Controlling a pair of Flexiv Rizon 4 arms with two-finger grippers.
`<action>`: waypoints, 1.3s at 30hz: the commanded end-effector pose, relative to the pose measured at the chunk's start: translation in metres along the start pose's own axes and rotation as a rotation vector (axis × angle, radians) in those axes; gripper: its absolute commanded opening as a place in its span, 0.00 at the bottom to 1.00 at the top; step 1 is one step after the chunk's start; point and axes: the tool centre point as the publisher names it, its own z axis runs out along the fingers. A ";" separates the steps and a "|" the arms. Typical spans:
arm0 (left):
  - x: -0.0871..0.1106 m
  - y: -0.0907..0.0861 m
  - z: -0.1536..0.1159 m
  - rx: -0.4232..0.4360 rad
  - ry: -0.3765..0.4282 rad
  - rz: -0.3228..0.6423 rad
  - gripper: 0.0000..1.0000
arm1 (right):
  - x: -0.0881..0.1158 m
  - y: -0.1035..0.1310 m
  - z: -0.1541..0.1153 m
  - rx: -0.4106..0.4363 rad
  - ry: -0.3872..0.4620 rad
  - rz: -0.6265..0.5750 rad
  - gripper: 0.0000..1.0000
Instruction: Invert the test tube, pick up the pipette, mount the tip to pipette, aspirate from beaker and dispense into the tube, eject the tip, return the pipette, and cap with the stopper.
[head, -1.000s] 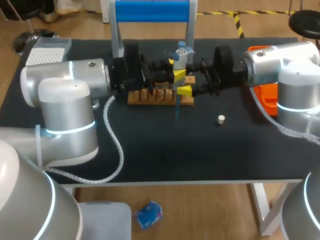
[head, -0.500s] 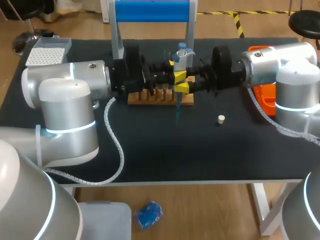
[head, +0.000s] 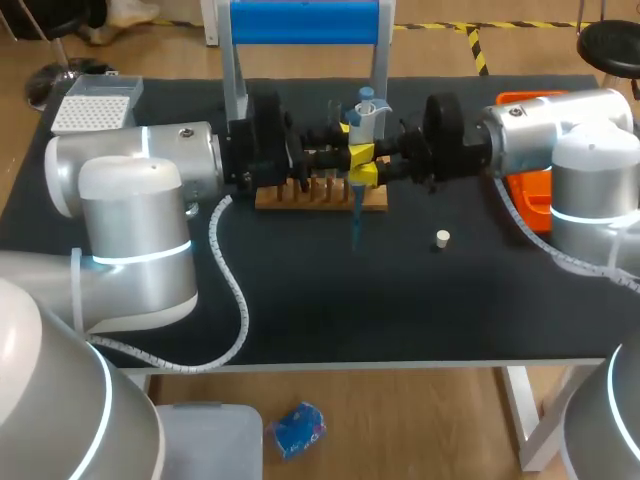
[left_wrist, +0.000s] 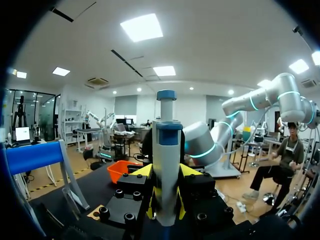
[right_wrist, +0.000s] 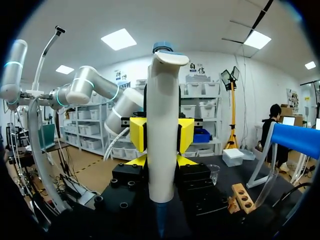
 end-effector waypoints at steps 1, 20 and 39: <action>0.002 0.000 0.002 -0.003 0.001 -0.002 0.00 | -0.002 -0.002 -0.001 -0.002 0.004 0.001 0.00; -0.016 -0.012 -0.034 0.076 -0.139 -0.015 1.00 | 0.006 -0.008 -0.043 -0.009 -0.059 -0.002 0.00; -0.016 -0.012 -0.034 0.076 -0.139 -0.015 1.00 | 0.014 0.027 -0.151 -0.008 -0.125 -0.104 0.00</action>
